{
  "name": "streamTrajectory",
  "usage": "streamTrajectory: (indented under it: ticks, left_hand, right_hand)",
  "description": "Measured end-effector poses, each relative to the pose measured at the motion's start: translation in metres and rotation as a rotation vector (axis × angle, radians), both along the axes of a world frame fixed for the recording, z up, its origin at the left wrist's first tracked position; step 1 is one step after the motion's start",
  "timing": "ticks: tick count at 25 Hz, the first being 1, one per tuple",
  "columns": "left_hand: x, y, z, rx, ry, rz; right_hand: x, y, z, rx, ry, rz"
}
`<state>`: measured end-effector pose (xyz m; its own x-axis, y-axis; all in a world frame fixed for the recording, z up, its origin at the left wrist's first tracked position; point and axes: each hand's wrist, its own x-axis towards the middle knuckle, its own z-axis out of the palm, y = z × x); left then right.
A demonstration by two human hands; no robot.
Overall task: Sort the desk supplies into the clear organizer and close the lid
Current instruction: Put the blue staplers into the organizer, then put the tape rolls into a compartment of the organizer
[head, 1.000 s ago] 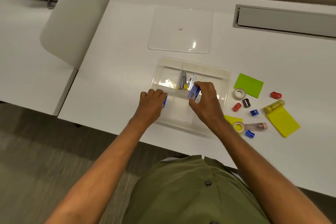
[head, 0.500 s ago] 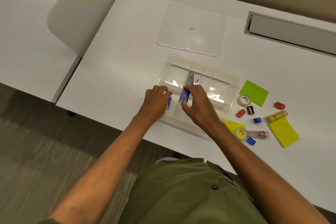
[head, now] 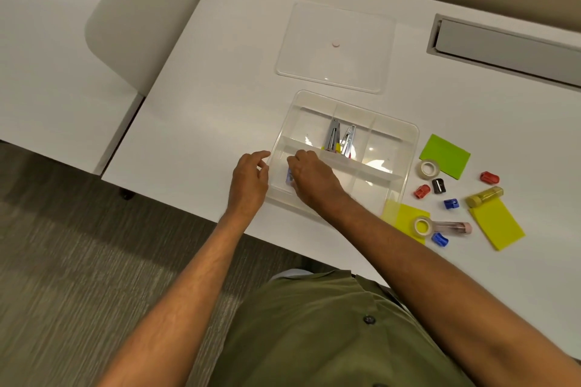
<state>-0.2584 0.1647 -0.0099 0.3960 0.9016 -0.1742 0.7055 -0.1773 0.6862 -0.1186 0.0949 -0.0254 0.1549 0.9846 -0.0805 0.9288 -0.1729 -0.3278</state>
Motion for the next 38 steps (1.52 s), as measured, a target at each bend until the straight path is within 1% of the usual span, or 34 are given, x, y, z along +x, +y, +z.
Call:
streamTrajectory:
  ticks: [2, 5, 8, 10, 12, 14, 17, 21, 24, 26, 29, 31, 32, 34, 36, 38]
  left_hand:
    - [0.001, -0.001, -0.001, 0.002, 0.002, 0.001]
    - [0.003, 0.0, -0.003, 0.013, 0.012, 0.006]
    - [0.002, 0.0, -0.002, 0.026, 0.011, -0.01]
    - [0.002, -0.003, -0.001, 0.052, 0.017, -0.028]
    - [0.005, -0.007, -0.002, 0.142, 0.074, -0.067]
    - [0.014, -0.013, 0.0, 0.237, 0.117, -0.125]
    - [0.046, -0.03, 0.004, 0.298, 0.093, -0.252]
    - [0.1, -0.069, 0.007, 0.336, 0.019, -0.447]
    - [0.141, -0.095, 0.013, 0.346, -0.033, -0.611]
    - [0.168, -0.109, 0.017, 0.368, -0.045, -0.714]
    - [0.208, -0.123, 0.016, 0.395, -0.057, -0.832]
    - [0.236, -0.127, 0.01, 0.429, -0.028, -0.921]
    - [0.25, -0.127, 0.006, 0.462, 0.007, -0.966]
    - [0.272, -0.119, -0.004, 0.528, 0.136, -1.027]
    - [0.29, -0.118, -0.009, 0.57, 0.292, -1.107]
    - [0.3, -0.119, -0.009, 0.605, 0.447, -1.18]
  right_hand:
    - [0.002, 0.001, -0.001, -0.05, -0.043, 0.012]
    - [0.004, 0.002, -0.003, -0.036, -0.081, 0.032]
    - [0.004, 0.002, -0.003, -0.043, -0.043, 0.04]
    - [0.007, -0.006, 0.002, 0.004, 0.031, 0.02]
    - [0.016, -0.022, 0.014, 0.111, 0.116, -0.065]
    - [0.032, -0.044, 0.025, 0.219, 0.148, -0.178]
    - [0.067, -0.084, 0.033, 0.34, 0.175, -0.374]
    - [0.108, -0.14, 0.026, 0.368, 0.171, -0.592]
    - [0.124, -0.181, 0.021, 0.349, 0.175, -0.753]
    - [0.129, -0.208, 0.016, 0.309, 0.157, -0.811]
    - [0.129, -0.235, 0.006, 0.132, 0.216, -0.87]
    - [0.127, -0.242, 0.0, 0.008, 0.151, -0.841]
    - [0.127, -0.245, -0.003, -0.042, 0.1, -0.8]
    - [0.125, -0.243, -0.008, -0.109, 0.051, -0.701]
    - [0.125, -0.246, -0.01, -0.155, 0.046, -0.668]
    - [0.124, -0.246, -0.013, -0.153, 0.037, -0.663]
